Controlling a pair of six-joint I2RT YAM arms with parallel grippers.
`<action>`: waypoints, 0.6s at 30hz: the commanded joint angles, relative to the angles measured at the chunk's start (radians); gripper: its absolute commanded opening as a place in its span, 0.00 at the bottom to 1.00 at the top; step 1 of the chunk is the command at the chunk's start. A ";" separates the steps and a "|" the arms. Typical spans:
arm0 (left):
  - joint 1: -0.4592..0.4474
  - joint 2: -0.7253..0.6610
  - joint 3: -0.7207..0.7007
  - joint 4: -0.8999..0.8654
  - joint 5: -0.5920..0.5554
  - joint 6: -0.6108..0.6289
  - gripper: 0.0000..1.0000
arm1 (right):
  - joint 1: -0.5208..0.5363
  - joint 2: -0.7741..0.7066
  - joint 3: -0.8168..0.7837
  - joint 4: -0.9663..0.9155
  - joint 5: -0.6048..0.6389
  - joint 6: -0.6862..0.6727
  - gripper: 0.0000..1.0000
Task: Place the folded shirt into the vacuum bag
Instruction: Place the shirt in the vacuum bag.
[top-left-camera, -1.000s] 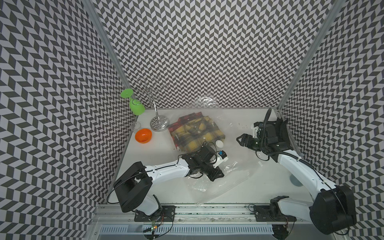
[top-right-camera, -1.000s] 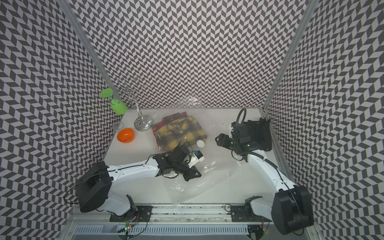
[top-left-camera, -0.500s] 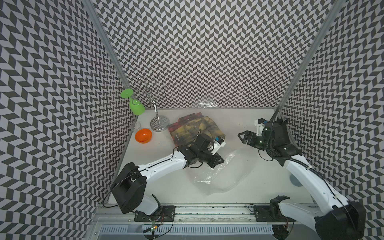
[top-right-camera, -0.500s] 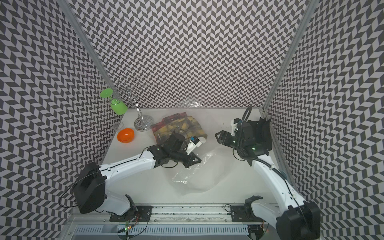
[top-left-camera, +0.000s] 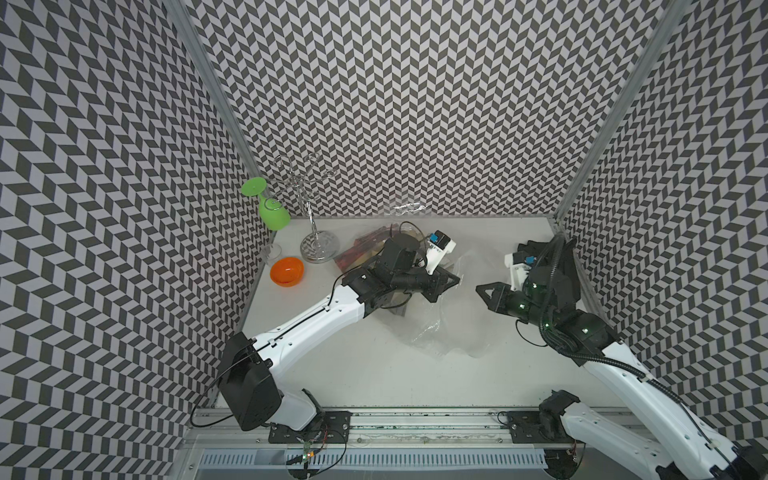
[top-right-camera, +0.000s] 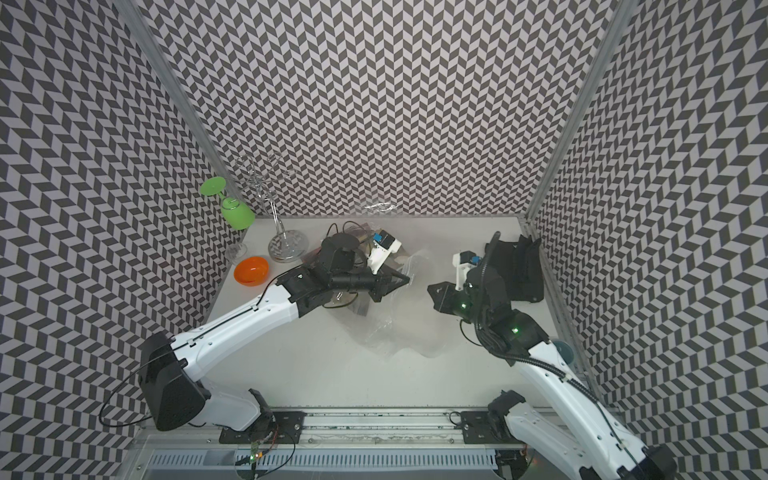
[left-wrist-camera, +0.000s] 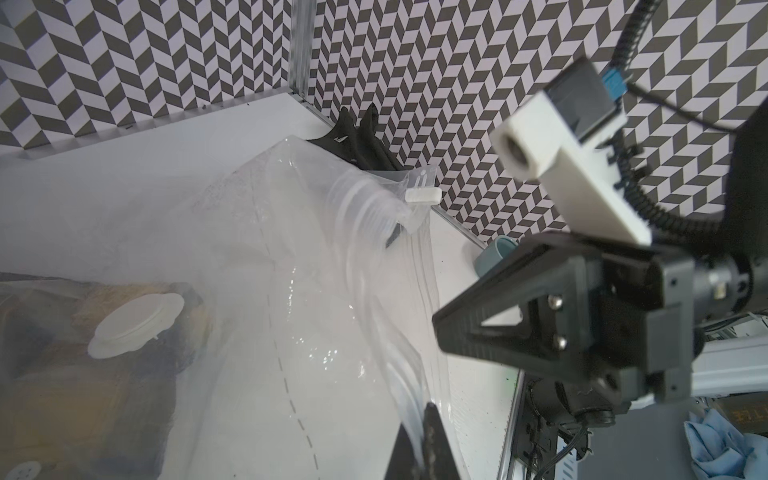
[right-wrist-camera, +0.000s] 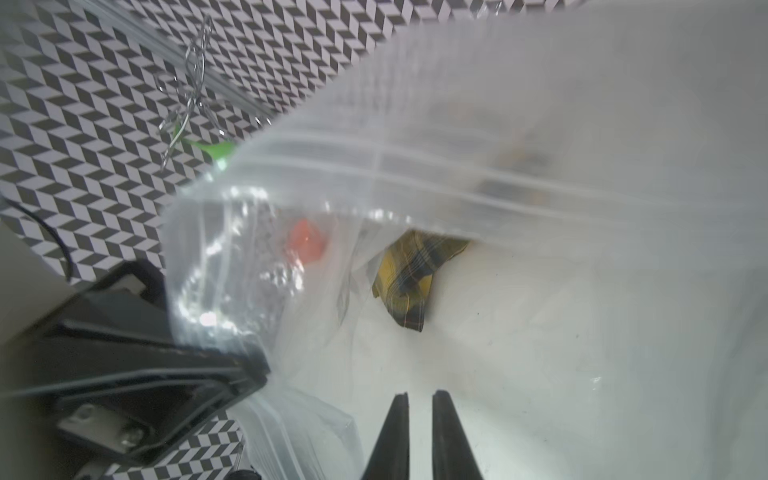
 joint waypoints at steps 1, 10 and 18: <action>0.001 -0.004 0.039 0.009 0.006 -0.011 0.00 | 0.044 0.068 -0.063 0.119 -0.006 0.065 0.13; -0.041 0.013 0.080 0.004 -0.003 -0.010 0.00 | 0.067 0.294 -0.216 0.689 -0.024 0.238 0.31; -0.082 0.059 0.142 -0.004 -0.031 0.002 0.00 | 0.155 0.508 -0.207 0.884 0.086 0.337 0.63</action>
